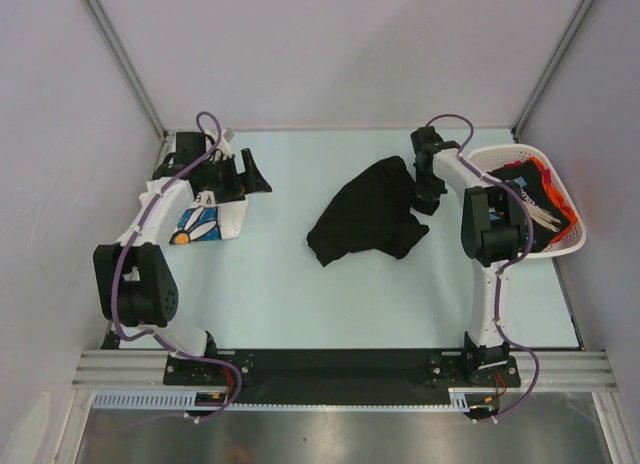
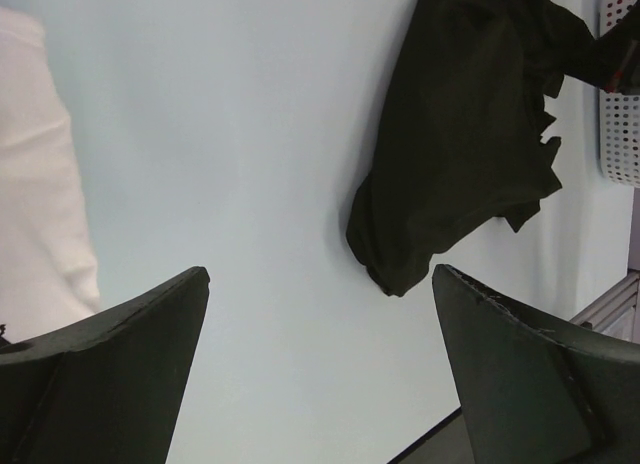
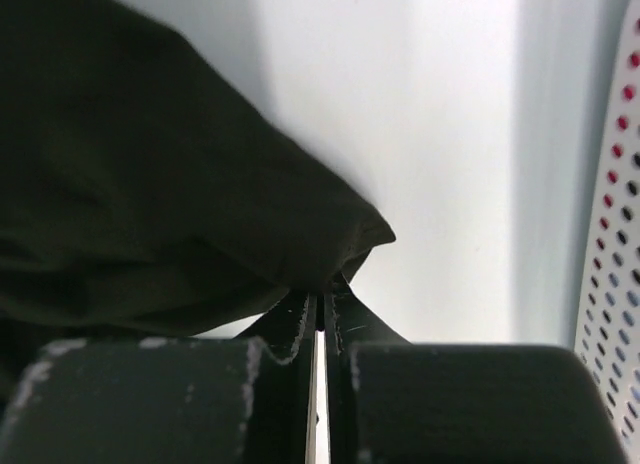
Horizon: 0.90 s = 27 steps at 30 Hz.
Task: Fold and stack the t-shirts
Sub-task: Grab the tshirt from the pile
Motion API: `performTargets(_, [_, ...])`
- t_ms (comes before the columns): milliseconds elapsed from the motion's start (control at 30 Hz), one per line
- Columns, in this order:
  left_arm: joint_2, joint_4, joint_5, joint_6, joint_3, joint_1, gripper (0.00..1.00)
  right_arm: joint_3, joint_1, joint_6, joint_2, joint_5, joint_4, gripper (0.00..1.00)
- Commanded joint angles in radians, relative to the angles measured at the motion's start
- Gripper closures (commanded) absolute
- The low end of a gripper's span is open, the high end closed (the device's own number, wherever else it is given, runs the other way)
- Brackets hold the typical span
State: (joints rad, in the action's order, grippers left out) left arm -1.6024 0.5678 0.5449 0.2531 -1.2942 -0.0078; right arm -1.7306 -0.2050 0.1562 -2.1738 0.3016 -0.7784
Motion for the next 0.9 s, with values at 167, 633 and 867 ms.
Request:
performTargets(167, [-0.033,0.023,0.016,-0.018,-0.099,-0.040,0.00,-0.086,-0.028,-0.046,0.258,-0.081,0.128,1.00])
performTargets(633, [-0.087,-0.019,0.073,-0.021,-0.122,-0.095,0.00,-0.378,-0.287,-0.234,0.555,0.295,0.228,1.00])
performTargets(867, [-0.099,-0.055,0.090,-0.048,-0.080,-0.127,0.00,-0.356,-0.523,-0.502,0.776,0.699,0.434,1.00])
